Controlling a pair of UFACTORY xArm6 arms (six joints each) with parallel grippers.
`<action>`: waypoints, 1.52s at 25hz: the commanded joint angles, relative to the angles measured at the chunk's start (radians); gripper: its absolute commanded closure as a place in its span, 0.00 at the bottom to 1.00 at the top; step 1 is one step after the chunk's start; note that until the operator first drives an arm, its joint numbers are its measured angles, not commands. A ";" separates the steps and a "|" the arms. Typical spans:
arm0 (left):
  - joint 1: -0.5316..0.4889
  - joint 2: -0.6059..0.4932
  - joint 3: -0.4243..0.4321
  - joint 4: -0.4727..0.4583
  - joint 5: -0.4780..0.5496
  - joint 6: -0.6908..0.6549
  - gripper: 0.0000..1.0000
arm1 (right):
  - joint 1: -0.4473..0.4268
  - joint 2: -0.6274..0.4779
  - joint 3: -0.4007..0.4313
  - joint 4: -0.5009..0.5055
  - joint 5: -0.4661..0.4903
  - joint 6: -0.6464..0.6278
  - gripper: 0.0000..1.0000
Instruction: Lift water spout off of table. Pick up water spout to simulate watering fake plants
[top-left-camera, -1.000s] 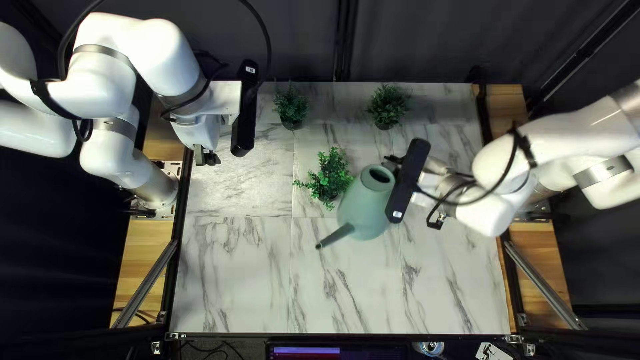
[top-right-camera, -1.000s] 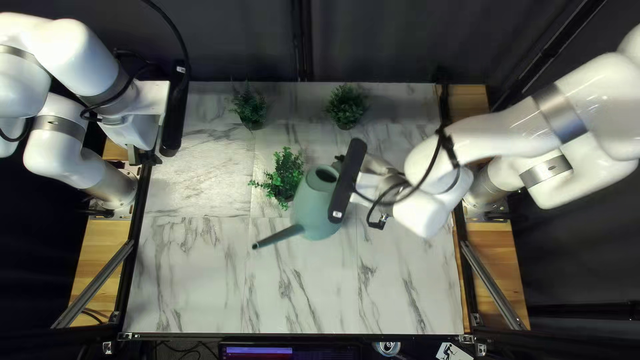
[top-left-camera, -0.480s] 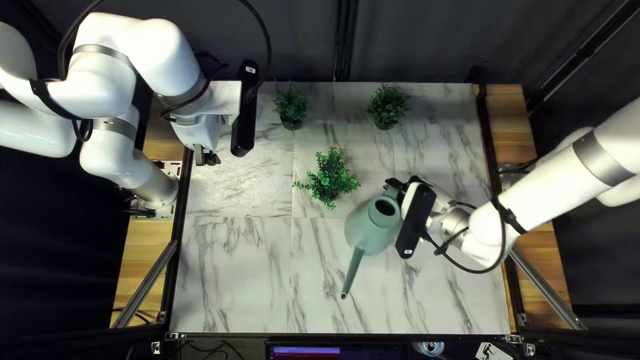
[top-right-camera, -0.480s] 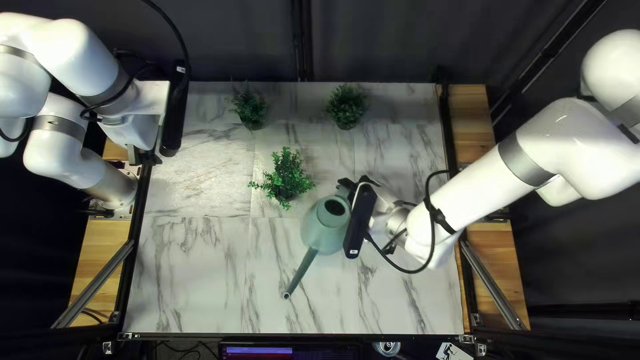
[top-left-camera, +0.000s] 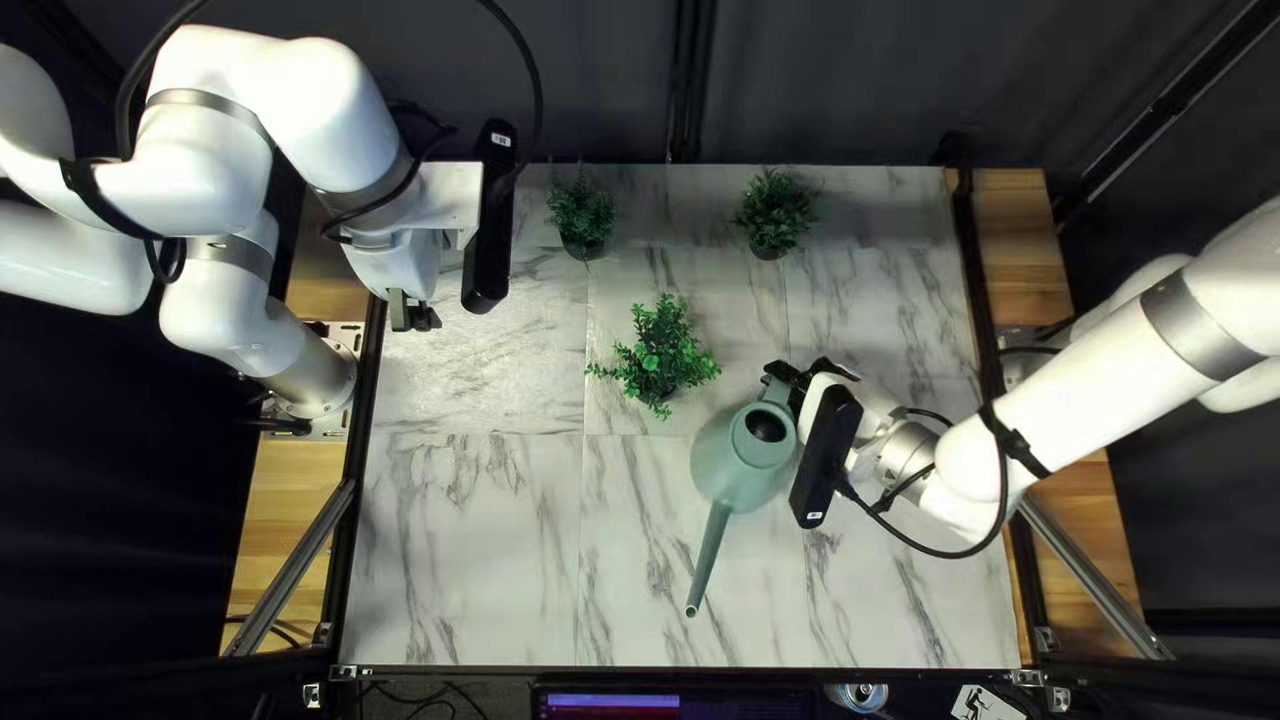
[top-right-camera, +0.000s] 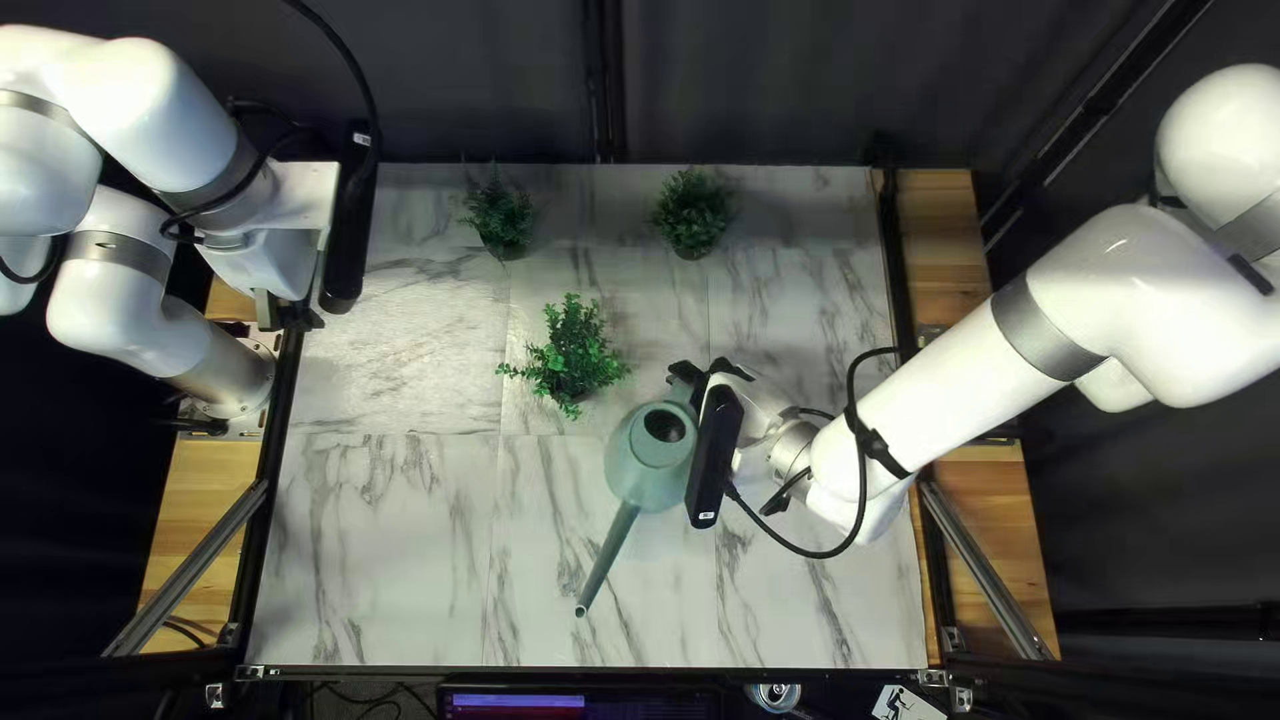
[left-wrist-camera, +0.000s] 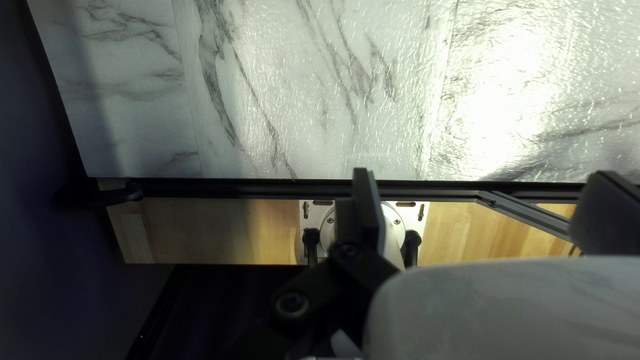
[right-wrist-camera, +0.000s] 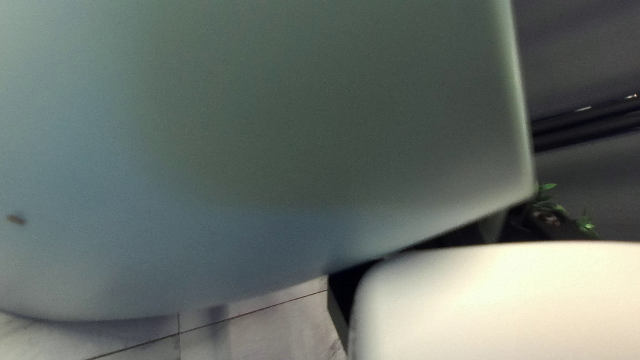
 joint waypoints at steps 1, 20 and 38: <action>0.000 0.000 0.000 0.000 0.000 0.000 0.00 | -0.007 -0.005 0.000 0.011 -0.013 -0.027 0.00; 0.000 0.000 0.000 0.000 0.000 0.000 0.00 | -0.095 -0.400 -0.218 0.607 0.305 -1.241 0.00; 0.000 0.000 0.000 0.000 0.000 0.000 0.00 | -0.697 -0.496 -0.381 0.938 0.312 -2.204 0.00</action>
